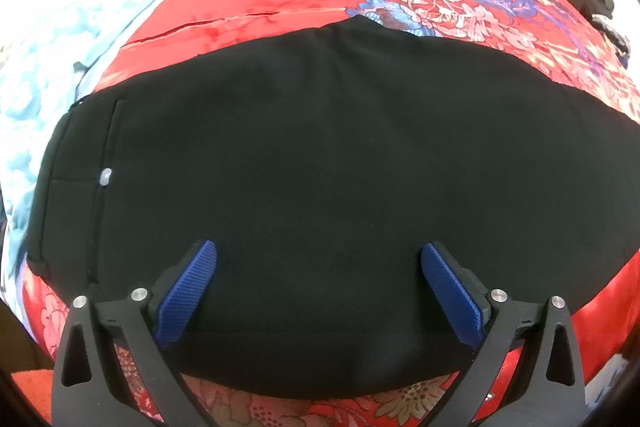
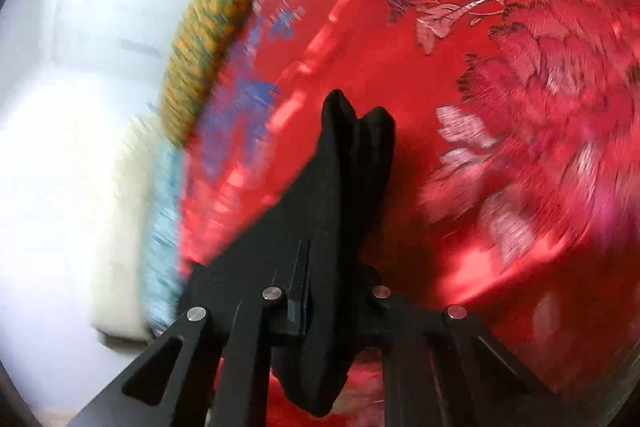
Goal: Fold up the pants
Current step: 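Grasp the pant leg ends with the right gripper and lift them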
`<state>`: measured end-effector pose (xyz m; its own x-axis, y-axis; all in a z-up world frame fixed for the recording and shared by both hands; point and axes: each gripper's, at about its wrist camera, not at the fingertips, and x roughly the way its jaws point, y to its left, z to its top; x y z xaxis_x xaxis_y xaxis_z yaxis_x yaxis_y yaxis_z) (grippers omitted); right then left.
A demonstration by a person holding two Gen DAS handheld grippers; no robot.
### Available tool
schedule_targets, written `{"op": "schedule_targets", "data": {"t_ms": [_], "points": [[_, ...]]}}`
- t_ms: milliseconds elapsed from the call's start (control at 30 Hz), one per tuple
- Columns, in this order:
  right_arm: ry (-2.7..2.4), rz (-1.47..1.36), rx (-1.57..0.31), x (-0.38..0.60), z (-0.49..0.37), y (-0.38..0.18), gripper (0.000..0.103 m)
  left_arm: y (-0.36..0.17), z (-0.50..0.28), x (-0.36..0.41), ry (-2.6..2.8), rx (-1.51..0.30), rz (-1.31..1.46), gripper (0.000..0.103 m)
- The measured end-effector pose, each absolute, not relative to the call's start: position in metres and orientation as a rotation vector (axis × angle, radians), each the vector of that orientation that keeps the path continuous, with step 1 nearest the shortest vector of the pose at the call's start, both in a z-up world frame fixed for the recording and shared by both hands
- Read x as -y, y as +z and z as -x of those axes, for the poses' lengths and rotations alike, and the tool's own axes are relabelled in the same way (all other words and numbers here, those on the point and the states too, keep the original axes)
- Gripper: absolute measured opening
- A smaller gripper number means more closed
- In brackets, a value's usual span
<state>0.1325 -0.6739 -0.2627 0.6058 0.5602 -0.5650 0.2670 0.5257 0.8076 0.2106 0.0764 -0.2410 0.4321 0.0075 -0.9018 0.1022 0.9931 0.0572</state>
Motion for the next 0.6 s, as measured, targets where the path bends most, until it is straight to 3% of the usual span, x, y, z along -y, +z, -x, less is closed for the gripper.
{"op": "schedule_targets", "data": {"t_ms": [267,433,600], "points": [[0.550,-1.055,-0.753,0.542,-0.129,-0.176,0.013,-0.235,-0.203,-0.084,-0.080,-1.102,-0.026,0.102],[0.680,-1.046,-0.760,0.423,-0.149,-0.172,0.013,-0.227,-0.197,-0.097,-0.119,-1.083,0.071,0.101],[0.618,-0.844,-0.872,0.301,-0.171,-0.191,0.013,-0.221,-0.194,-0.108,-0.163,-1.076,0.130,0.101]]}}
